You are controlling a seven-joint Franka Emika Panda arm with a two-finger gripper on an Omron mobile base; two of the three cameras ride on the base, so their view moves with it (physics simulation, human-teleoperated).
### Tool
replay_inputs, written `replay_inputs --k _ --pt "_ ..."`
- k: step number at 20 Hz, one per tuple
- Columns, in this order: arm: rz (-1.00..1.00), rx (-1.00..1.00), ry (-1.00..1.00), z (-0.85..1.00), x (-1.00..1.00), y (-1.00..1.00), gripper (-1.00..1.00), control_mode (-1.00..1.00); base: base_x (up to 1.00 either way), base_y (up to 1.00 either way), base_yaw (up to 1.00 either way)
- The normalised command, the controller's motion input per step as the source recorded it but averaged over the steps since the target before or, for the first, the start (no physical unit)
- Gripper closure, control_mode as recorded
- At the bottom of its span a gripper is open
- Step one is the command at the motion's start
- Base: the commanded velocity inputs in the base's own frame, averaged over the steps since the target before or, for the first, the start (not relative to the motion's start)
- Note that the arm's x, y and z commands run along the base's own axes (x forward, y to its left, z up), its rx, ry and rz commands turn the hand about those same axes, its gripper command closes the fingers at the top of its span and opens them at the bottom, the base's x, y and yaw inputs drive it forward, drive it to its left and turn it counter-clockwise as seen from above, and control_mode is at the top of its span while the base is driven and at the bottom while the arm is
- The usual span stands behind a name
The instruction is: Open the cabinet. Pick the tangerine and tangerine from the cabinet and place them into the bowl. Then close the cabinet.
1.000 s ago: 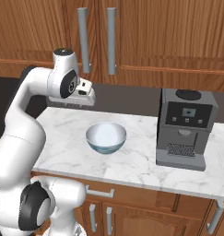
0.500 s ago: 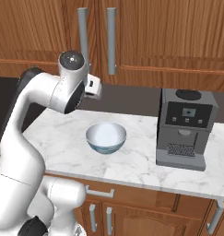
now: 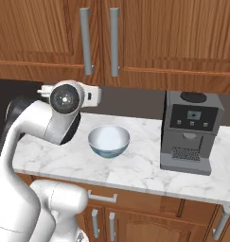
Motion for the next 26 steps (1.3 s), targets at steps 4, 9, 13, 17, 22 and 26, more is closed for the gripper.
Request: replay_inputs --k 4,9,13,17,22,26 --pt "0.00 0.01 -0.42 0.13 -0.47 0.00 -1.00 -1.00 0.00 0.00 0.00" --pt "0.00 0.09 -0.42 0.33 -0.33 0.00 -1.00 -1.00 0.00 0.00 0.00" --pt "0.00 0.01 -0.06 0.04 -0.02 0.00 -1.00 -1.00 0.00 0.00 0.00" --pt "0.00 0.00 -0.03 0.04 0.00 0.00 -1.00 -1.00 0.00 0.00 0.00" --pt "0.00 0.01 -0.17 0.45 0.00 0.00 -1.00 -1.00 0.00 0.00 0.00" --pt "0.00 0.03 -0.22 0.63 0.00 0.00 -1.00 -1.00 0.00 0.00 0.00"
